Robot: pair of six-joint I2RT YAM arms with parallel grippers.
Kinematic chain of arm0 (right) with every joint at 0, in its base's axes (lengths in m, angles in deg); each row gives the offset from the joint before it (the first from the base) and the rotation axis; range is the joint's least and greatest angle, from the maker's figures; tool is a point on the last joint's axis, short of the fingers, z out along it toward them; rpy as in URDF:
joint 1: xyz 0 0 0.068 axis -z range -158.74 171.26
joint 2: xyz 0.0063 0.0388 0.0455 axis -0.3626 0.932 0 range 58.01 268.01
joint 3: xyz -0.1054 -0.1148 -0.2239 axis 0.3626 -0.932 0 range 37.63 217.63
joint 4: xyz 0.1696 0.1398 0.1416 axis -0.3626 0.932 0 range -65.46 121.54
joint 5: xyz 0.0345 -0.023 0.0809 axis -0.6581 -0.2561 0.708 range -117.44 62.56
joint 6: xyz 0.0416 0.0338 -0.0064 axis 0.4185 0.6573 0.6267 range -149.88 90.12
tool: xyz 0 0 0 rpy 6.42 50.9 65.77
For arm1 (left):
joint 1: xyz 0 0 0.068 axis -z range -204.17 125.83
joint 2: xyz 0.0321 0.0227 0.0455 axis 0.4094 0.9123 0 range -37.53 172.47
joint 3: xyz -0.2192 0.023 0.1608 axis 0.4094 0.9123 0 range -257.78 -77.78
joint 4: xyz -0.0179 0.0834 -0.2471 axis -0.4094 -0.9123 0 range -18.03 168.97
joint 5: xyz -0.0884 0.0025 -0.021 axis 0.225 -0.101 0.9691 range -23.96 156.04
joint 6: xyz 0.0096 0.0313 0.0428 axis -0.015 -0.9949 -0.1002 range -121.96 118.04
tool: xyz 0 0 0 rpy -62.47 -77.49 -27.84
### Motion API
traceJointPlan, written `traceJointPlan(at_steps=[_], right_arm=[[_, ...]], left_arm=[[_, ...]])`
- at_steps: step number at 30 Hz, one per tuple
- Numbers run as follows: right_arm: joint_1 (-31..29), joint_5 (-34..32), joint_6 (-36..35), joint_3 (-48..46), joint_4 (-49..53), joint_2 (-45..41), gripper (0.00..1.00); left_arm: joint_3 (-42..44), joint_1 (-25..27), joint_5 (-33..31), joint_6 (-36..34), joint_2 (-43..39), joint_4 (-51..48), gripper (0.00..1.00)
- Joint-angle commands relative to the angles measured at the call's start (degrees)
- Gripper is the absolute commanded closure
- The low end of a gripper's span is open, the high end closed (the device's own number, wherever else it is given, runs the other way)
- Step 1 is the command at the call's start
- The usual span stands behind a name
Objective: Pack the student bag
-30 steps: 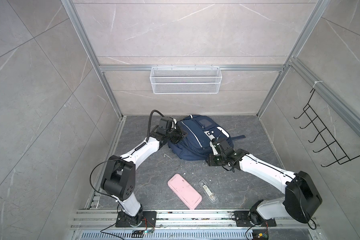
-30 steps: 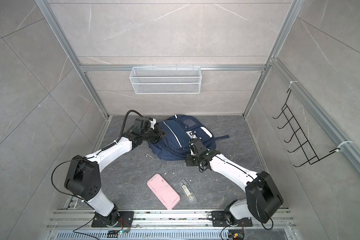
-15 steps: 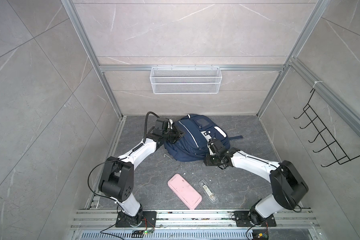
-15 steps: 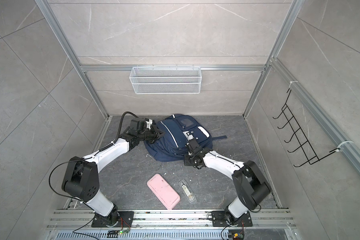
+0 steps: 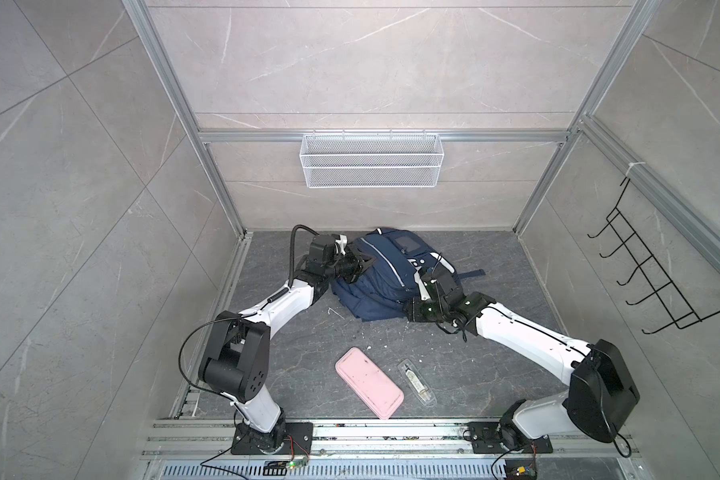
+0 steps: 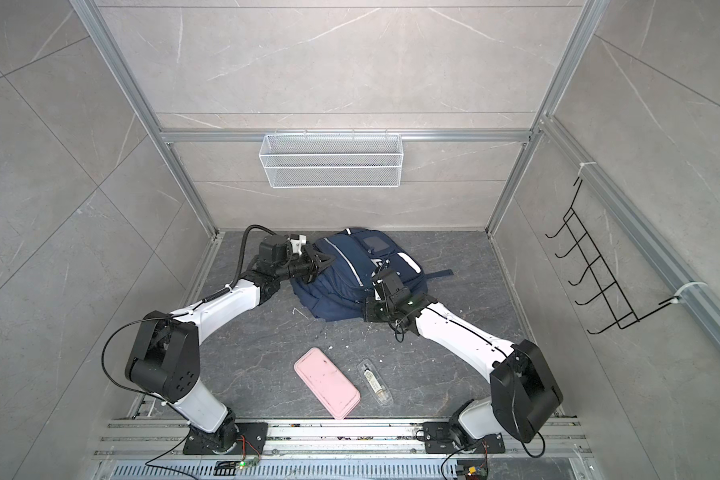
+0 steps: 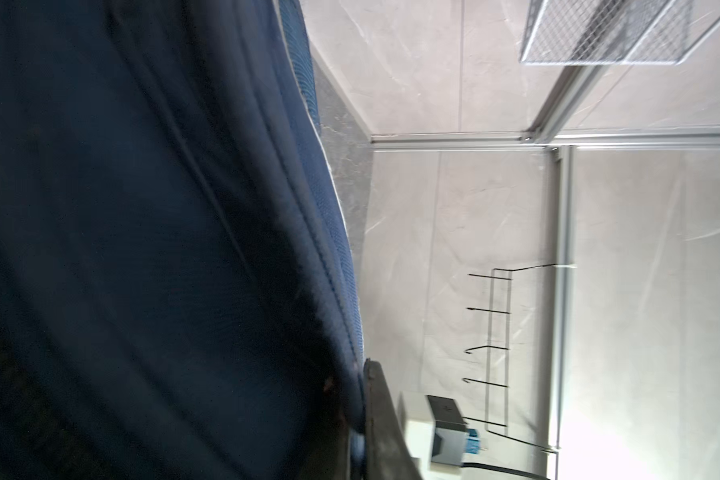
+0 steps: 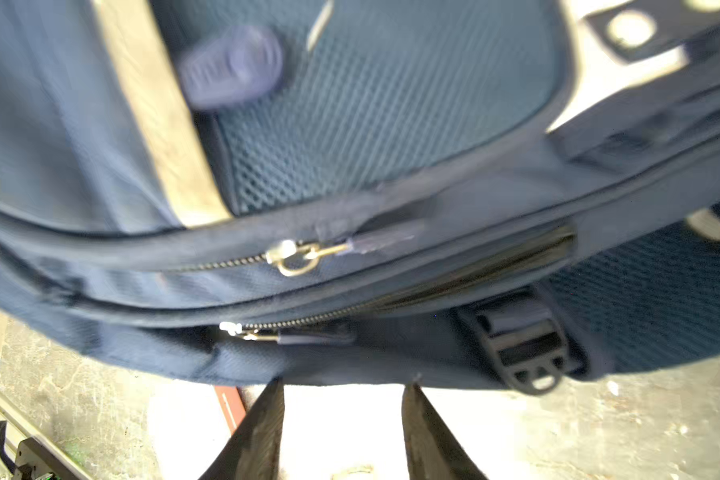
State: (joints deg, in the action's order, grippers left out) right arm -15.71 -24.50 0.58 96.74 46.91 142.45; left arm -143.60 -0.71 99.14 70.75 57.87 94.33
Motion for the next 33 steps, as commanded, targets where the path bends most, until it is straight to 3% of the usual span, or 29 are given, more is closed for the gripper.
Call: traceJointPlan(at_steps=[1, 14, 17, 33], right_arm=[[-2.11, -1.15, -0.21, 0.64, 0.96, 2.97, 0.52], [-2.32, -9.03, -5.02, -2.90, -0.20, -9.03, 0.51], [-2.22, -9.68, -6.43, -1.96, -1.13, -8.46, 0.51], [-2.23, -1.85, -9.12, -3.05, -9.87, -1.67, 0.45]], left_arm=[[-1.77, -0.26, 4.43, 4.95, -1.40, 15.98, 1.00], [2.45, -0.63, 5.20, 3.05, -3.91, 14.79, 1.00], [4.38, -0.70, 5.14, 2.74, -4.75, 15.03, 1.00], [2.44, -0.96, 8.44, 10.34, -4.54, 21.97, 1.00]])
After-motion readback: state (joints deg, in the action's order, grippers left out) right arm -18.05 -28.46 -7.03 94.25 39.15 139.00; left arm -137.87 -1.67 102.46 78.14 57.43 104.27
